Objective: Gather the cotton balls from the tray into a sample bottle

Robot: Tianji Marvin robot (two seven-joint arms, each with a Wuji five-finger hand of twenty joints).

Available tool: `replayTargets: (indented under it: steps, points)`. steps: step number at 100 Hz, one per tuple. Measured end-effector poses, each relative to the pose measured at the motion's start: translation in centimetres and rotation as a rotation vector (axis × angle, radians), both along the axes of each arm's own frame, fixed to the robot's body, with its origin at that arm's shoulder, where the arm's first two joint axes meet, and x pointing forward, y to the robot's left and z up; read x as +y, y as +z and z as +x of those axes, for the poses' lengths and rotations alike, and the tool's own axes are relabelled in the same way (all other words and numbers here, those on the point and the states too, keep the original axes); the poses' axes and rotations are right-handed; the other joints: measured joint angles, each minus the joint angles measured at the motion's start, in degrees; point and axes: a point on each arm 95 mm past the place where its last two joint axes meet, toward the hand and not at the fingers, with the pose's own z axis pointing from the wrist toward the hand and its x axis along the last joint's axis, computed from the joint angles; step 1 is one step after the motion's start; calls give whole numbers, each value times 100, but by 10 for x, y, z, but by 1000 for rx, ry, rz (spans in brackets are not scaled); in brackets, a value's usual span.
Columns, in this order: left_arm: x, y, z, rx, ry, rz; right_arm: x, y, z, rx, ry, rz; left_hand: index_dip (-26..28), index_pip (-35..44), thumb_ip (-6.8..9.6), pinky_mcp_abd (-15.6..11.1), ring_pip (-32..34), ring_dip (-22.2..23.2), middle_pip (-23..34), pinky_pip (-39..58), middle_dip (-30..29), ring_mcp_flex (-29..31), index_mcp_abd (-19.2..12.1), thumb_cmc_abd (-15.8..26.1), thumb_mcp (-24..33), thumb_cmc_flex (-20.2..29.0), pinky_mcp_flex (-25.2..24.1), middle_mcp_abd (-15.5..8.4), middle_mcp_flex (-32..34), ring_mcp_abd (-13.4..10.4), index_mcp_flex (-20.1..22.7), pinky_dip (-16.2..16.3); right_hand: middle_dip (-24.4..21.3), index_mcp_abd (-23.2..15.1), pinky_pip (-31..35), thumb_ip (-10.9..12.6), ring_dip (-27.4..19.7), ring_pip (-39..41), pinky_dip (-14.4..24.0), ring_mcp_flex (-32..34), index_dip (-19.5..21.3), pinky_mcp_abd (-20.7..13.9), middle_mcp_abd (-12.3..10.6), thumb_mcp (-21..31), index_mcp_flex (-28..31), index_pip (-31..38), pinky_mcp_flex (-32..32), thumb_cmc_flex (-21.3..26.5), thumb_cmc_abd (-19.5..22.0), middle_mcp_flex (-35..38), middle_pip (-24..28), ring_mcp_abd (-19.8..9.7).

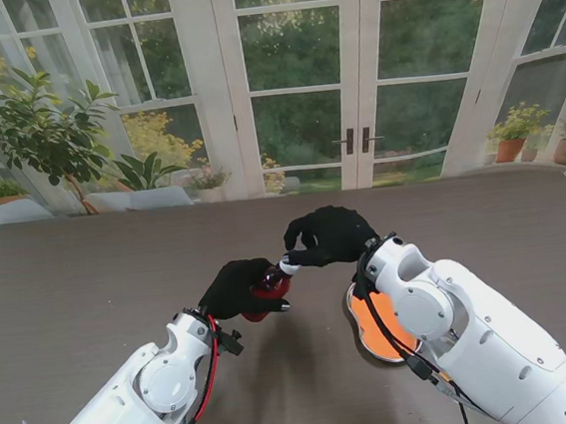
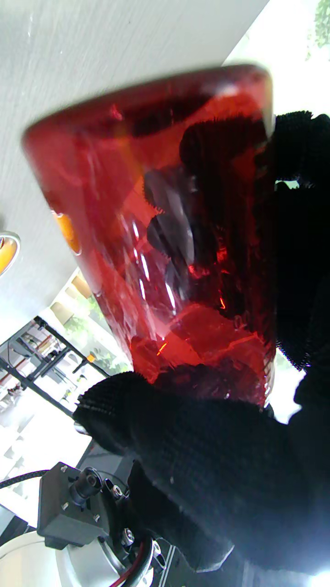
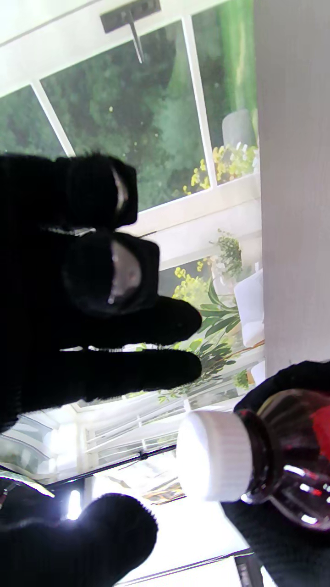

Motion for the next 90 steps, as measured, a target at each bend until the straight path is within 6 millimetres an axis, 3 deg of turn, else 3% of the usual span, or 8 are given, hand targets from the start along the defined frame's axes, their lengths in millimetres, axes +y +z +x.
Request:
replayTargets:
  steps: [11,35,58,90]
  points:
    - [0,0,0,0,0,0,-2,3,-1,-5,29,12,0,0,0,0,0,0,0,0,0,0,0,0,0,0,0,0,0,0,0,0,-63,-73,-16,-46,-55,-129,1,0,0,-27,0,708,-202,-15,-47,69,-771,-175,65,-32]
    - [0,0,0,2,-2,2,-3,3,-1,25,79,20,0,0,0,0,0,0,0,0,0,0,0,0,0,0,0,0,0,0,0,0,-123,-193,-130,-50,-66,-346,2,0,-93,-41,-3,1284,-416,-17,-125,412,-1692,-446,76,-85]
    - [-1,0,-1,2,-3,2,0,1,-1,-23,90,-8,0,0,0,0,0,0,0,0,0,0,0,0,0,0,0,0,0,0,0,0,-136,-382,-142,-114,-66,-265,2,0,-211,-45,-17,1732,-303,31,-54,954,-2835,-433,134,-183]
    - [-1,0,0,0,-5,3,5,-4,0,-60,77,11,1,0,0,0,0,0,0,0,0,0,0,0,0,0,0,0,0,0,0,0,-137,-484,-142,-118,86,235,2,0,-217,-44,-39,1852,460,414,246,1191,-3118,-31,255,-245]
